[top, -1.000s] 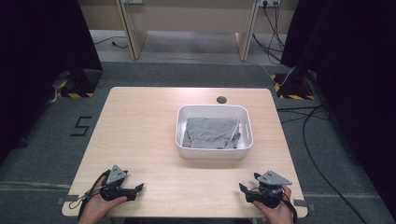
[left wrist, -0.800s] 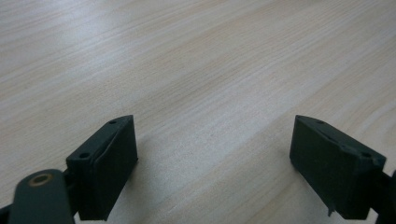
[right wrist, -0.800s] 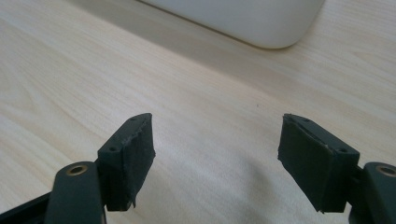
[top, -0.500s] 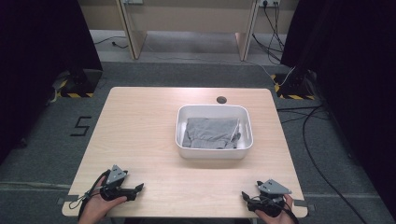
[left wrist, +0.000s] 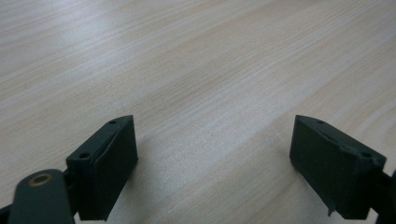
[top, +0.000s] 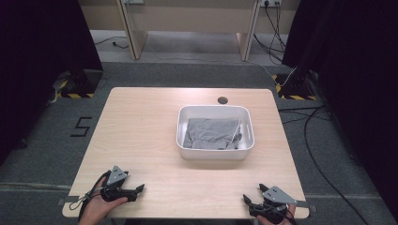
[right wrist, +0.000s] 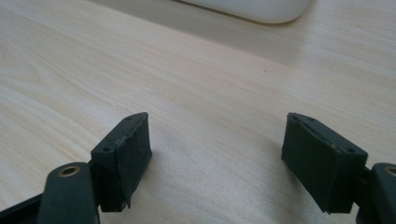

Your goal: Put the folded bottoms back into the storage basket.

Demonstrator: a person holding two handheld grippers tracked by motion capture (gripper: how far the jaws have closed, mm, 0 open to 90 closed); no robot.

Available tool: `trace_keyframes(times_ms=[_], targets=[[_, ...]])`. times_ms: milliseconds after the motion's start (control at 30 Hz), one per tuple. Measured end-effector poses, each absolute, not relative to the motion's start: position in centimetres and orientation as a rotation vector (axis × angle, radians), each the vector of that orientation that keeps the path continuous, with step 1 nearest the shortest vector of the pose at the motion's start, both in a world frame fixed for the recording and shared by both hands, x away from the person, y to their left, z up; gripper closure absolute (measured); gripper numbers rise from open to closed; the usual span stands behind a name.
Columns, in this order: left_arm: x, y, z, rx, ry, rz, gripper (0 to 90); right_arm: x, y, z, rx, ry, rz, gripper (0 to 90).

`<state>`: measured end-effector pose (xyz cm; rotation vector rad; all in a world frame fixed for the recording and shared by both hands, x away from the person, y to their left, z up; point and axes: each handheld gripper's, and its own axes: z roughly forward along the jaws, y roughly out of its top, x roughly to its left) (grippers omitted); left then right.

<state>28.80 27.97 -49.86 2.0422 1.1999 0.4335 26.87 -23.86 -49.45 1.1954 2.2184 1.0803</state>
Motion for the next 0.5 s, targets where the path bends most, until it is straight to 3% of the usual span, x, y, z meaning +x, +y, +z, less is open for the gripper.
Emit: trace_keyframes(times_ms=[500], targets=[[28.8, 27.97, -49.85, 2.043, 1.2, 0.434, 14.3, 26.93, -23.85, -49.48, 1.191, 2.219, 1.081, 24.1]])
